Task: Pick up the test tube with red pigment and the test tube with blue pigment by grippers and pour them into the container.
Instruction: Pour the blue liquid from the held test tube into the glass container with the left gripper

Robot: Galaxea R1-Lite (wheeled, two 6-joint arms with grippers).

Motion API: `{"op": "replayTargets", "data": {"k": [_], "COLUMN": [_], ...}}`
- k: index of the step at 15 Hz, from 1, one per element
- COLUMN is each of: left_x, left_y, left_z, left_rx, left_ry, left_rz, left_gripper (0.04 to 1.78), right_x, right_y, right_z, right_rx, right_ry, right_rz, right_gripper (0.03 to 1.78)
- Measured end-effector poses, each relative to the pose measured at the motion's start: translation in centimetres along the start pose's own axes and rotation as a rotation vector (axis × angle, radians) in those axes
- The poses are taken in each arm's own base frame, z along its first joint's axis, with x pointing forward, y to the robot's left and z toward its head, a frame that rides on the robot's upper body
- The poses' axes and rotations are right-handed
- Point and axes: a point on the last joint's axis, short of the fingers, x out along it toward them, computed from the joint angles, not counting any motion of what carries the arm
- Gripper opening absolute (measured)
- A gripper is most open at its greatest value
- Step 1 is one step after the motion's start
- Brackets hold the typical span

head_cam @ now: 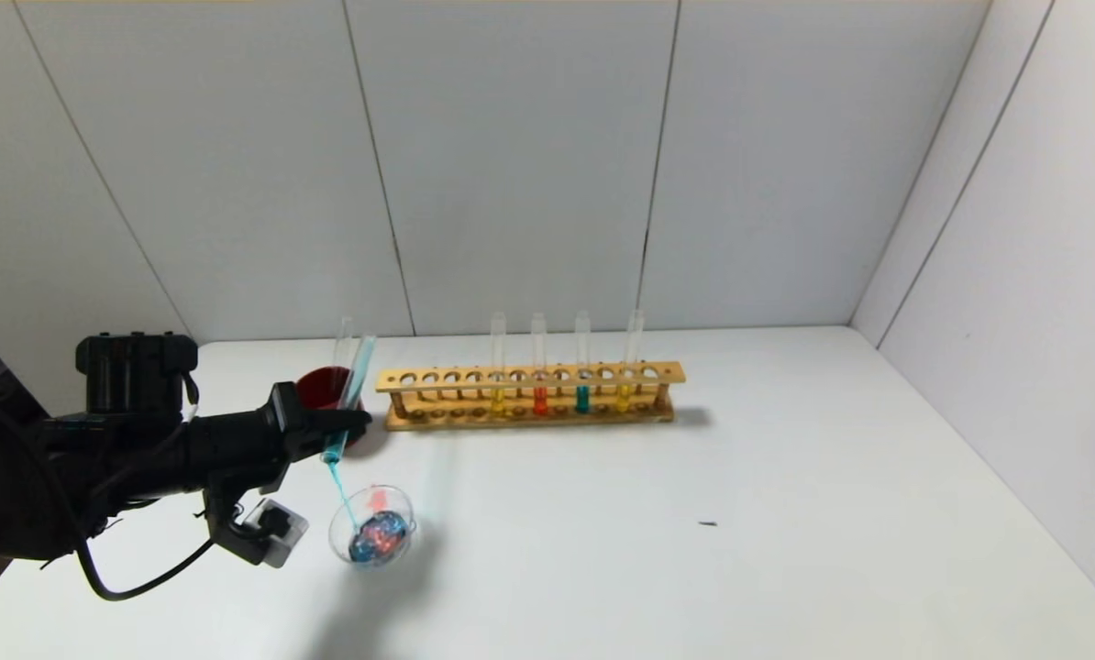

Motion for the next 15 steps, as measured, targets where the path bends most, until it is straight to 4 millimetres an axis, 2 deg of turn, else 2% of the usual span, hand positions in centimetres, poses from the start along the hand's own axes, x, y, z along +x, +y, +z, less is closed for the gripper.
{"op": "replayTargets", "data": {"k": [15], "left_x": [0.31], "left_y": [0.74], "left_z": [-0.09], "left_rx": [0.047], "left_ry": [0.03], "left_rz": [0.017], "left_gripper": [0.32], "right_x": [0.0], "right_y": [0.0], "right_z": [0.0], "right_rx": [0.0], "right_ry": [0.0], "right_rz": [0.0], "right_gripper": [1.75]}}
